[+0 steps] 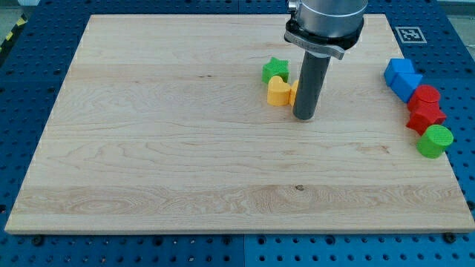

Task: Point at the green circle

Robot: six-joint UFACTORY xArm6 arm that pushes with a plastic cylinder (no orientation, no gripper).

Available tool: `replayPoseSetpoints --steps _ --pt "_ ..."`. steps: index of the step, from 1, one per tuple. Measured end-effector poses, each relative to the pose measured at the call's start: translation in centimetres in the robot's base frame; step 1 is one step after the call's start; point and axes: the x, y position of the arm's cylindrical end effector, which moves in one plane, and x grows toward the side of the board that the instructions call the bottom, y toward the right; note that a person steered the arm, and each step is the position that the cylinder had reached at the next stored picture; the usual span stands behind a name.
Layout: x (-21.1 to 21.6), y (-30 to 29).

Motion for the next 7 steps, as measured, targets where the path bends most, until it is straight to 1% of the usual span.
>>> replayPoseSetpoints --steps 1,2,3,4,5,6,7 --pt "-0.2 0.3" --pt "1.9 2.1" --pt "2.2 4.9" --pt "4.6 8.3" --pt "7.8 9.8" --pt "10.4 9.9" --pt "10.8 9.9"
